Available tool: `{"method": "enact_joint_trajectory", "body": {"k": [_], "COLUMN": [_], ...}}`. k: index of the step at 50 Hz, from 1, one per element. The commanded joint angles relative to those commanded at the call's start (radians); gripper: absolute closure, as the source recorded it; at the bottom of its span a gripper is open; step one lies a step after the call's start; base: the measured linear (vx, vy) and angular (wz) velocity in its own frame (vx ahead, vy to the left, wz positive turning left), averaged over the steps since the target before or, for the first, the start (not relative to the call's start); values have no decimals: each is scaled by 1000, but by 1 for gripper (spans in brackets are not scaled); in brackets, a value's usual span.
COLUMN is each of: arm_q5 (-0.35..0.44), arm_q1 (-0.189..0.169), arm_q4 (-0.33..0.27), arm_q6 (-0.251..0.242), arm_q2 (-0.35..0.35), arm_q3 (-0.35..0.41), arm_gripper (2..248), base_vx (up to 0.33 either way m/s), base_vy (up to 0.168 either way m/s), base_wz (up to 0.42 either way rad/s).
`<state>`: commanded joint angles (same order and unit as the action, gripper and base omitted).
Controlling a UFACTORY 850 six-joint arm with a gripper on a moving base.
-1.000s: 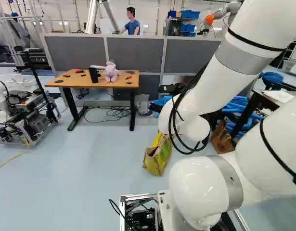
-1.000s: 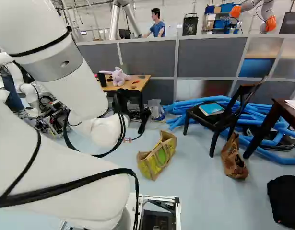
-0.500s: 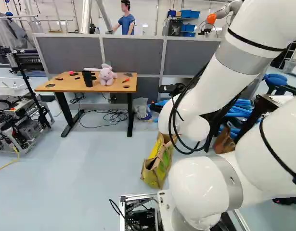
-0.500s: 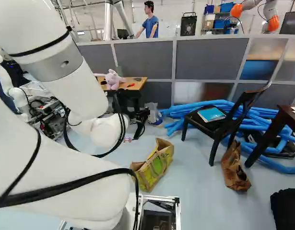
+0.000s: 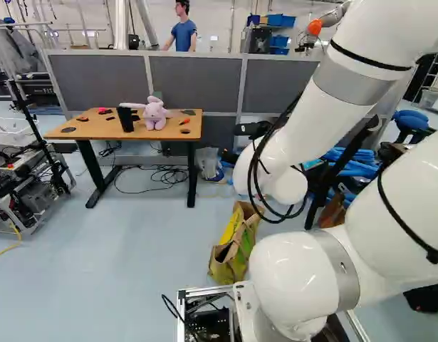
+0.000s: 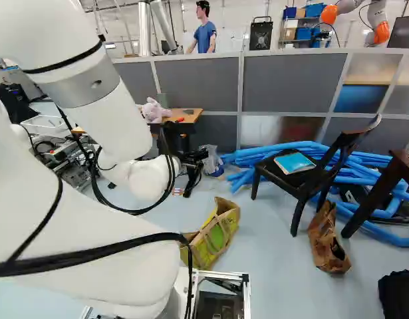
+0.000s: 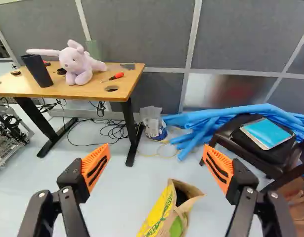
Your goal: Pick up the bag on the ground and place it on the table
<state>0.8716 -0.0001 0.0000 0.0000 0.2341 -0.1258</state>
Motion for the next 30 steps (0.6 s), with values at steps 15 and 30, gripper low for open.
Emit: {"method": "enact_joint_trajectory", "body": {"k": [15,30], "arm_q5": [-52,-152], "arm_q1": [-9,-24], "arm_q4": [13,48], "arm_q6": [0,0], "arm_q2": [-65,-151], "arm_q3": [-57,-138], "arm_gripper": [3,3], "base_vx": [0,0], "base_vy": [0,0], "base_wz": [0,0]}}
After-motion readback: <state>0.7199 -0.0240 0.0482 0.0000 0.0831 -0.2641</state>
